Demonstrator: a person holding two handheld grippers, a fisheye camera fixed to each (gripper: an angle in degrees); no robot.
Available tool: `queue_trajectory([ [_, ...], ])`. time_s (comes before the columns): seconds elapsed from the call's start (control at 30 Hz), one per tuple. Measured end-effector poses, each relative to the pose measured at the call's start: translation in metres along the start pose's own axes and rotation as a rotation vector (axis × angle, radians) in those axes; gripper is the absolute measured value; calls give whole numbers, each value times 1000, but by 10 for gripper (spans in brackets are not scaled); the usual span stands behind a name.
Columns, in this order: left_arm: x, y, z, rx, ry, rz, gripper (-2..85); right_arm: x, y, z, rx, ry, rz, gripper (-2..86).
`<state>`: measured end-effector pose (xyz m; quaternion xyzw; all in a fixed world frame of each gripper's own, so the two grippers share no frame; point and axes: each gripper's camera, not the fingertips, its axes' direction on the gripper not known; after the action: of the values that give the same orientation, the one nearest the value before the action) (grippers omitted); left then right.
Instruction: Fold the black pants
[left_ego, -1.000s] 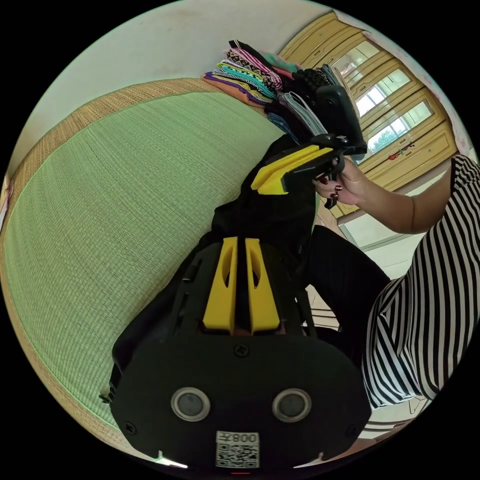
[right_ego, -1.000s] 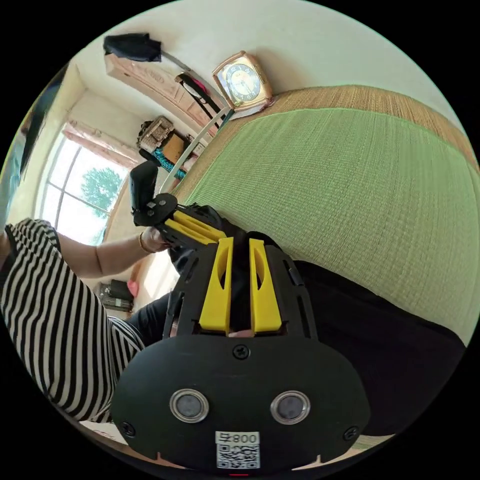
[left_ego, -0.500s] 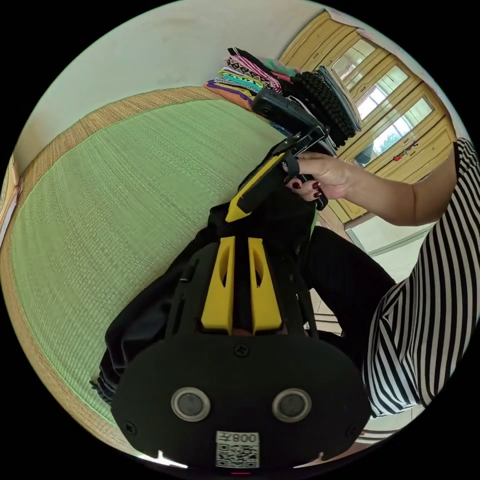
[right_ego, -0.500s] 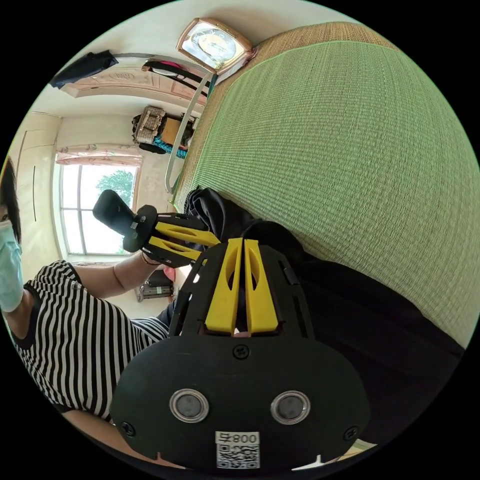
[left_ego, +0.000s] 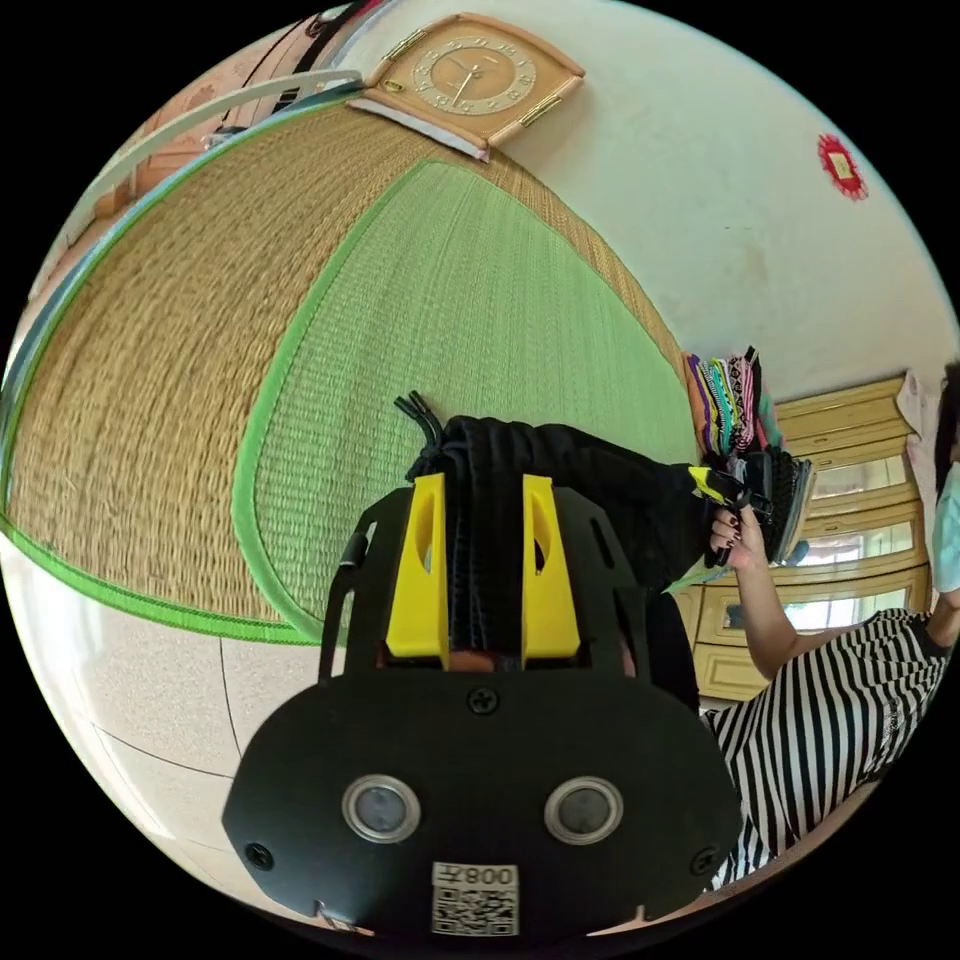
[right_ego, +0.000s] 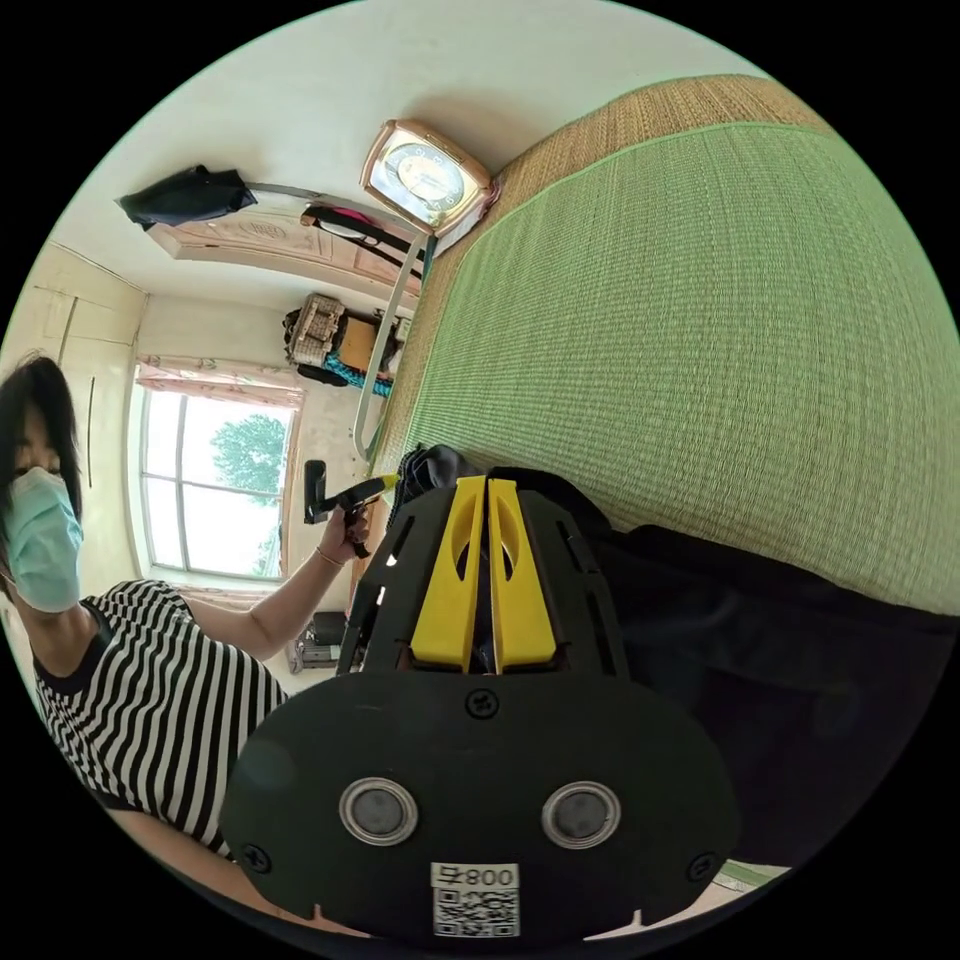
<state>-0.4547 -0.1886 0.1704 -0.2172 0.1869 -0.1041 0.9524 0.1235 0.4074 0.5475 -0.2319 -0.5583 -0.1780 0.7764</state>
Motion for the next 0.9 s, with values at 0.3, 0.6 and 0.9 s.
queue_trajectory([
  [0.3,-9,-6,-34,73,10,66,38,-13,-27,-10,85,22,-17,1],
  [0.6,-26,-36,-26,39,-40,70,48,25,-95,31,-24,133,89,2],
  [0.9,-45,-22,-34,75,18,6,89,24,-87,23,53,183,109,10],
])
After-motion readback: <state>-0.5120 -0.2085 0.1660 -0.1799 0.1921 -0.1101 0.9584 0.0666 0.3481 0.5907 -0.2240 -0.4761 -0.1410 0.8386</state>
